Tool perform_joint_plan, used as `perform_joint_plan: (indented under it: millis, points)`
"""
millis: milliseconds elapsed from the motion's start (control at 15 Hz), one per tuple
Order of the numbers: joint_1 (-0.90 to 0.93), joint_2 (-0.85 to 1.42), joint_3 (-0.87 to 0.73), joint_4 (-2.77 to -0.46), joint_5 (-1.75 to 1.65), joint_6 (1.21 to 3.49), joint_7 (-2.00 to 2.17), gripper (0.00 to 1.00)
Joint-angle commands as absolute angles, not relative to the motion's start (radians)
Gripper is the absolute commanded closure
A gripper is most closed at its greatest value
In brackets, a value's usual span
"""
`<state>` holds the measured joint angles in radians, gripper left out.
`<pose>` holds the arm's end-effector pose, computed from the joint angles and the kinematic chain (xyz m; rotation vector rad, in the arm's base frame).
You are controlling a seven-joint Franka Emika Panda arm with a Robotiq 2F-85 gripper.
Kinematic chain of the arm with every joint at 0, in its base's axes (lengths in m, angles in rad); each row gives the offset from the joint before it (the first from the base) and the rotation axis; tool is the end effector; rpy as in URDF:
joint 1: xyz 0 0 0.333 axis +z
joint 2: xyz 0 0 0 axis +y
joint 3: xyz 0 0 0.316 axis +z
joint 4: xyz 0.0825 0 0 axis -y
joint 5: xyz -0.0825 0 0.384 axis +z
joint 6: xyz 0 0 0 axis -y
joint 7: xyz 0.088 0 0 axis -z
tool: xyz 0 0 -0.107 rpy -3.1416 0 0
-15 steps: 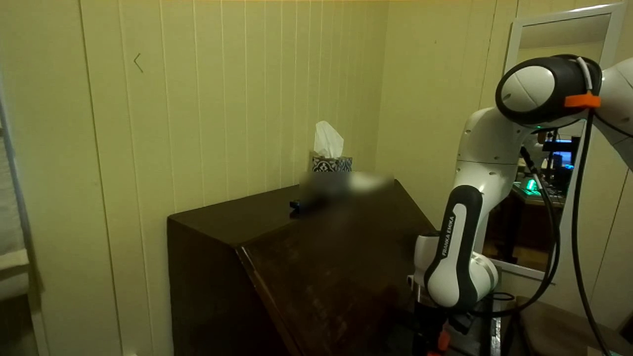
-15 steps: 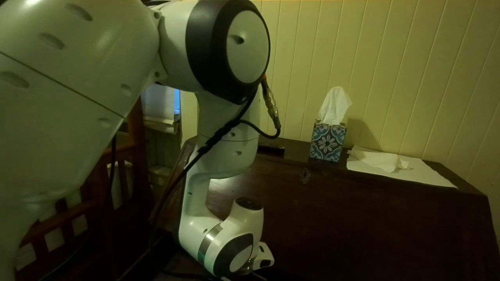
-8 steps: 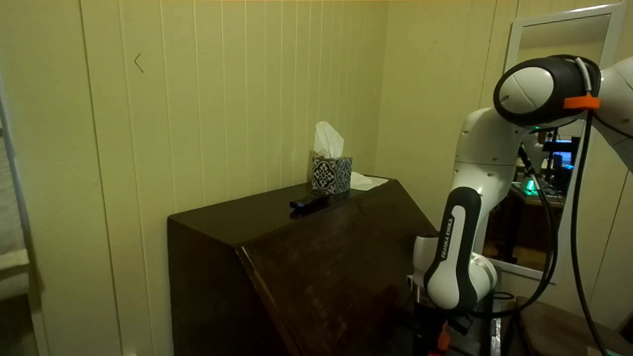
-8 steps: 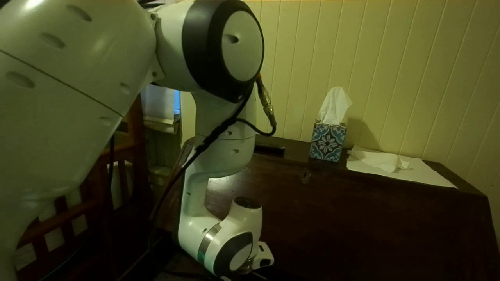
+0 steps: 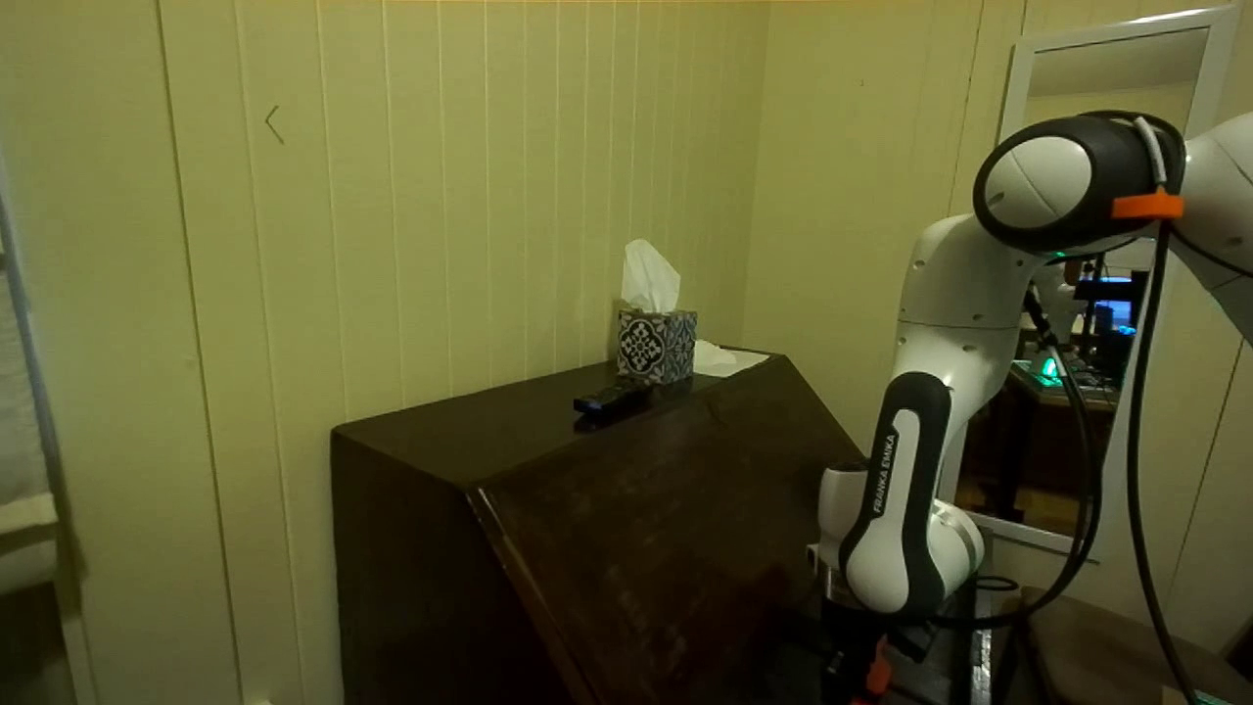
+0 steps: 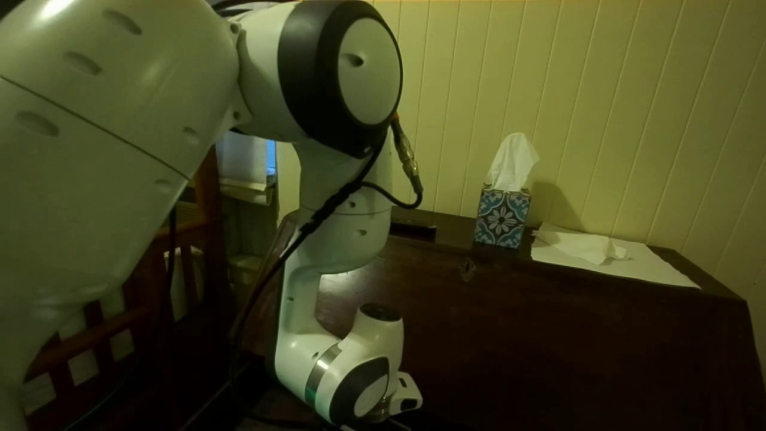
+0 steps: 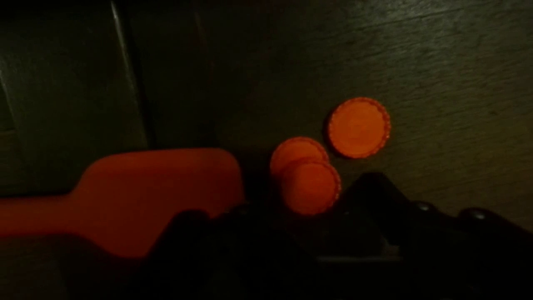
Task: Put the orange block on the top of the shelf
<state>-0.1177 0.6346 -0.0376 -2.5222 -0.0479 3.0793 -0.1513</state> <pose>0.4050 -0.0631 0.0400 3.1265 0.0788 -0.1256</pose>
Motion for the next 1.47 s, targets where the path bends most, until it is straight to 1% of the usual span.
perform_joint_plan:
  millis: [0,67,133,200,333,533,667,733,800,1067,1400]
  points:
    - [-0.086,0.649,-0.061,-2.507,-0.058,3.065,-0.127,0.58]
    - [-0.081,0.647,-0.061,-2.507,-0.058,3.064,-0.126,0.64]
    - [-0.074,0.645,-0.061,-2.508,-0.059,3.061,-0.126,0.72]
    - [-0.068,0.641,-0.067,-2.51,-0.06,3.057,-0.125,0.74]
    - [-0.059,0.638,-0.073,-2.512,-0.06,3.056,-0.123,0.87]
    - [-0.04,0.605,-0.084,-2.538,-0.061,3.057,-0.118,0.87]
    - [-0.07,0.546,-0.046,-2.581,-0.055,3.045,-0.128,0.87]
    - [-0.137,0.512,0.021,-2.603,-0.047,3.017,-0.154,0.87]
    - [-0.132,0.48,0.024,-2.632,-0.04,3.025,-0.142,0.87]
    - [-0.268,0.355,0.173,-2.735,0.01,3.043,-0.151,0.87]
    - [-0.499,0.188,0.437,-2.807,0.16,2.985,-0.198,0.87]
